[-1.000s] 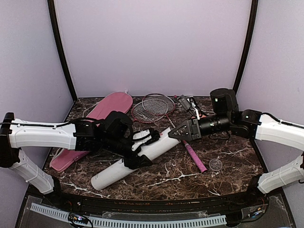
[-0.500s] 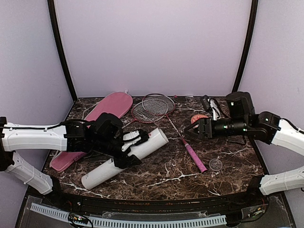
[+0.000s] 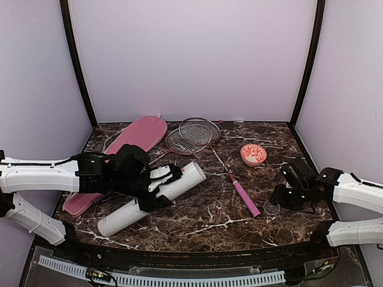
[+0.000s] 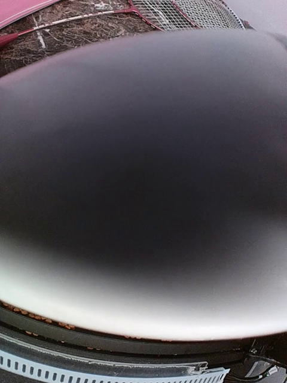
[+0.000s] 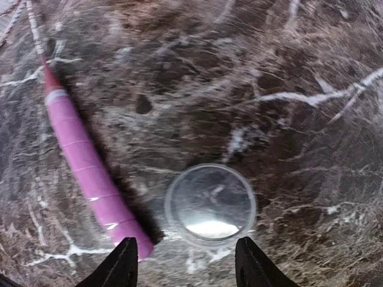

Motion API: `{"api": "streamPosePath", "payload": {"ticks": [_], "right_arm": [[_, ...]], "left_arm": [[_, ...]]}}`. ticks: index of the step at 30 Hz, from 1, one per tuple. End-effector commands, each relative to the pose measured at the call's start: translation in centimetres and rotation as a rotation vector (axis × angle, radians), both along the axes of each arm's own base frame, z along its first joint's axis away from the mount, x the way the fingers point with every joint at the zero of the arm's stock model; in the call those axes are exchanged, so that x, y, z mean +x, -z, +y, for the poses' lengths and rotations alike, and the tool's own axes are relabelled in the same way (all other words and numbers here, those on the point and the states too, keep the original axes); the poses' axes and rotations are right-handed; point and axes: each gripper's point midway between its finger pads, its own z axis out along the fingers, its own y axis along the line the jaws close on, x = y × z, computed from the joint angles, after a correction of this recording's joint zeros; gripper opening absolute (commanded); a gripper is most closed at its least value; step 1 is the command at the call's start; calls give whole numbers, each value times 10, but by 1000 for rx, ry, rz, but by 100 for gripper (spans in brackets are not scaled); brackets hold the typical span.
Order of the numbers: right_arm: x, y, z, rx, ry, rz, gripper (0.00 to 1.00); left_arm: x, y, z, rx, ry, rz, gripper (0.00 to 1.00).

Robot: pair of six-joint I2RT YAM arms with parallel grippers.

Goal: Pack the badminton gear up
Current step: Pick up the tube cap at the center of the board.

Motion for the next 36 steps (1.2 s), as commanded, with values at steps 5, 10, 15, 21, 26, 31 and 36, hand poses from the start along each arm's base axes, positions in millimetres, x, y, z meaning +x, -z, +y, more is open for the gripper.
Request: {"api": "streamPosePath", "payload": {"ticks": [5, 10, 15, 21, 26, 31, 36], "right_arm": [[0, 37, -37, 5, 193, 46, 42], [2, 44, -37, -6, 183, 53, 28], [6, 46, -38, -31, 168, 48, 19], [2, 52, -44, -77, 166, 74, 16], [4, 52, -43, -76, 160, 68, 12], [4, 55, -43, -87, 156, 75, 7], [3, 57, -44, -92, 157, 79, 6]], "left_arm": [[-1, -10, 3, -21, 8, -30, 56], [0, -8, 4, -15, 4, -29, 56], [0, -7, 3, -10, 5, -25, 56], [0, -5, 3, -5, 5, -23, 56], [0, -4, 2, -2, 6, -21, 56], [0, -4, 2, -2, 7, -22, 57], [1, -5, 2, -1, 6, -24, 57]]}}
